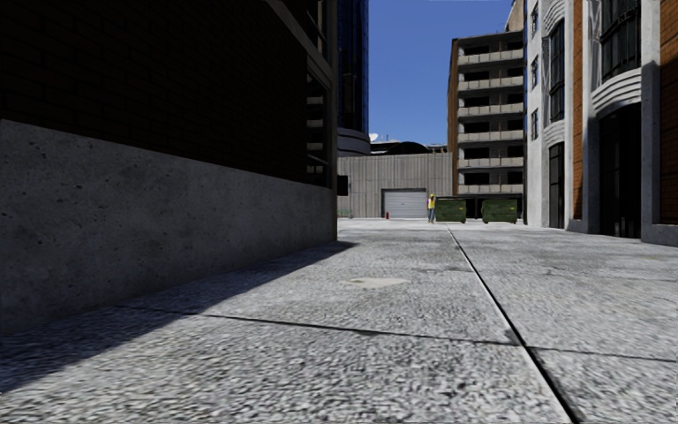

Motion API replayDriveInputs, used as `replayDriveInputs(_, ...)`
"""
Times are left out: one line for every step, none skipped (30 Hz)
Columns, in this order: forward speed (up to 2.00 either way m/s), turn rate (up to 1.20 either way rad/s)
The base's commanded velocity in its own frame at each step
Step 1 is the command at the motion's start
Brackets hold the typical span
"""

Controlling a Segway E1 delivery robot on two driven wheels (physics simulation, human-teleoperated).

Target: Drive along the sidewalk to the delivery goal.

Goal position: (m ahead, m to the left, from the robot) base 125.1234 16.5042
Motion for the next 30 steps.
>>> replayDriveInputs(2.0,-0.2)
replayDriveInputs(2.0,-0.2)
replayDriveInputs(2.0,-0.2)
replayDriveInputs(2.0,-0.2)
replayDriveInputs(2.0,-0.2)
replayDriveInputs(2.0,-0.2)
replayDriveInputs(2.0,-0.2)
replayDriveInputs(2.0,-0.2)
replayDriveInputs(2.0,-0.2)
replayDriveInputs(2.0,-0.2)
replayDriveInputs(2.0,-0.2)
replayDriveInputs(2.0,-0.2)
replayDriveInputs(2.0,-0.2)
replayDriveInputs(2.0,-0.2)
replayDriveInputs(2.0,-0.2)
replayDriveInputs(2.0,-0.2)
replayDriveInputs(2.0,-0.2)
replayDriveInputs(2.0,-0.2)
replayDriveInputs(2.0,-0.2)
replayDriveInputs(2.0,-0.2)
replayDriveInputs(2.0,-0.2)
replayDriveInputs(2.0,-0.21)
replayDriveInputs(2.0,-0.21)
replayDriveInputs(2.0,-0.21)
replayDriveInputs(2.0,-0.21)
replayDriveInputs(2.0,-0.21)
replayDriveInputs(2.0,-0.21)
replayDriveInputs(2.0,-0.21)
replayDriveInputs(2.0,-0.21)
replayDriveInputs(2.0,-0.21)
